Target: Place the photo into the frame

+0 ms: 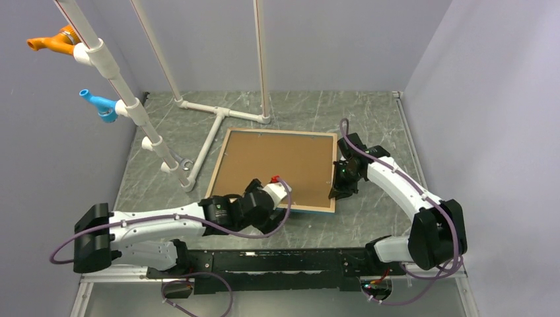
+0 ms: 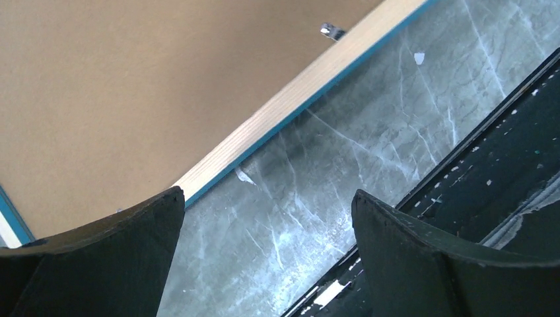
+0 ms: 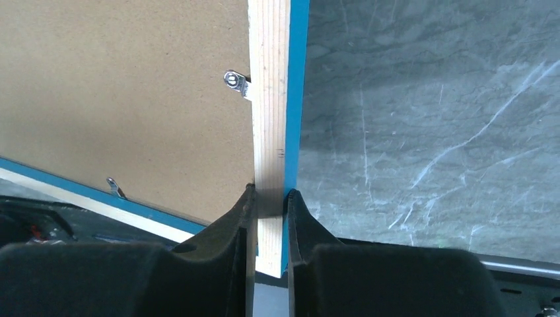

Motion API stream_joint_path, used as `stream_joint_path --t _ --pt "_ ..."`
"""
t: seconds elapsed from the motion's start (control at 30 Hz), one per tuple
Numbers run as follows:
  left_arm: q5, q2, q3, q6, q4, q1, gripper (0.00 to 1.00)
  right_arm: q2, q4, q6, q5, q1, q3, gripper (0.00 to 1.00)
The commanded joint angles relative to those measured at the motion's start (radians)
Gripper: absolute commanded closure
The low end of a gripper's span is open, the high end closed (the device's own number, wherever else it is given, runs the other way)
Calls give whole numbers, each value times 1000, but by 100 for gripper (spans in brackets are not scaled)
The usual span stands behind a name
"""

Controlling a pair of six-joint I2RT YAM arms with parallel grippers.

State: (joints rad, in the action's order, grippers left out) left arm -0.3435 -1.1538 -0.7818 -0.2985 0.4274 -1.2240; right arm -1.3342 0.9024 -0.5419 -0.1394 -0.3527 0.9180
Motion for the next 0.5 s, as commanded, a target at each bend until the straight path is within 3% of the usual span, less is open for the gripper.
stream_joint_path --t 0.0,0.23,0.47 --pt "-179 -68 -71 62 -19 -95 1 58 40 -6 -96 -1 118 100" --pt "-427 -237 -142 46 49 -198 1 75 91 0 -128 -1 183 100" --pt "-710 -478 -329 -192 345 -209 1 104 118 0 -151 -1 196 100"
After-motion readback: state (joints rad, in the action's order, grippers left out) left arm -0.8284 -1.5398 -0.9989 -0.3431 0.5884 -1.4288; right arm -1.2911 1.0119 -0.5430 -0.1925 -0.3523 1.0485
